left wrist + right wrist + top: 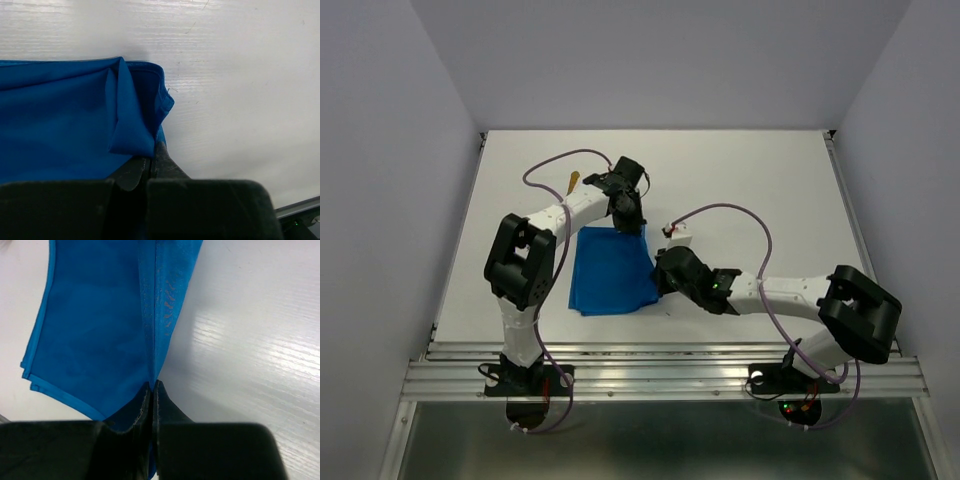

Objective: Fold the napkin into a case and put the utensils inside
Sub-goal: Turn over the upper triangle folded napkin at the center of the board.

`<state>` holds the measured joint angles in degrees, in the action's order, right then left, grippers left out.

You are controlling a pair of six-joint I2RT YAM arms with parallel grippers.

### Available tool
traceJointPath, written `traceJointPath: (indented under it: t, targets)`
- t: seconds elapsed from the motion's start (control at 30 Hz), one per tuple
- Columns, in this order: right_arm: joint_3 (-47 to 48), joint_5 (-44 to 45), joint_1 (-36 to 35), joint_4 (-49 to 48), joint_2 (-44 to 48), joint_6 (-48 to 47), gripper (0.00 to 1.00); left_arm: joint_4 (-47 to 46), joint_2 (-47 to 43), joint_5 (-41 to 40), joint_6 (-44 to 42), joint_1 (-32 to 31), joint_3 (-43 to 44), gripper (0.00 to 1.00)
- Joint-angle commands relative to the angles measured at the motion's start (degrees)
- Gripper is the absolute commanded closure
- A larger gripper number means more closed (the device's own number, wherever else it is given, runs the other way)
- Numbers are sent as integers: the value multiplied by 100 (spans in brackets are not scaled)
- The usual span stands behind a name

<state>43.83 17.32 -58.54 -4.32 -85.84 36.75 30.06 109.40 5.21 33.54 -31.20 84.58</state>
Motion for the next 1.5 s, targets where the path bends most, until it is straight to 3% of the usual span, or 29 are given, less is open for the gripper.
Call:
traceJointPath:
  t: [0.0,0.27,0.47,0.8,0.87,1.0,1.13,1.2,1.23,1.33,1.47]
  targets:
    - [-358,-309,-263,1170,85,104,99,-1592,37,-1435,-120,264,516,100]
    - [-753,499,-263,750,41,-1,99,-1635,107,-1602,179,123,402,100]
    - [-1131,658,-263,-15,-11,-186,99,-1670,221,-1681,197,-44,472,100]
    - [-1123,861,-210,-140,-301,-353,99,-1662,476,-1568,136,-123,613,100]
    - [-1114,800,-210,-140,-328,-370,94,-1636,546,-1393,83,-132,700,94]
    - [-1131,764,-210,-131,-187,-388,84,-1565,547,-1304,-49,-246,832,65]
    - [-1131,729,-210,-131,-126,-397,75,-1512,503,-1225,-84,-316,850,52]
    - [-1114,694,-210,-131,-161,-388,64,-1512,468,-1181,-102,-334,850,45]
    - [-1114,685,-210,-131,-161,-379,62,-1512,459,-1163,-102,-334,850,44]
    - [-1114,676,-210,-79,-65,-336,42,-1512,354,-1093,-111,-360,841,44]
    - [-948,834,-105,334,304,-195,30,-1503,161,-1128,-119,-360,841,44]
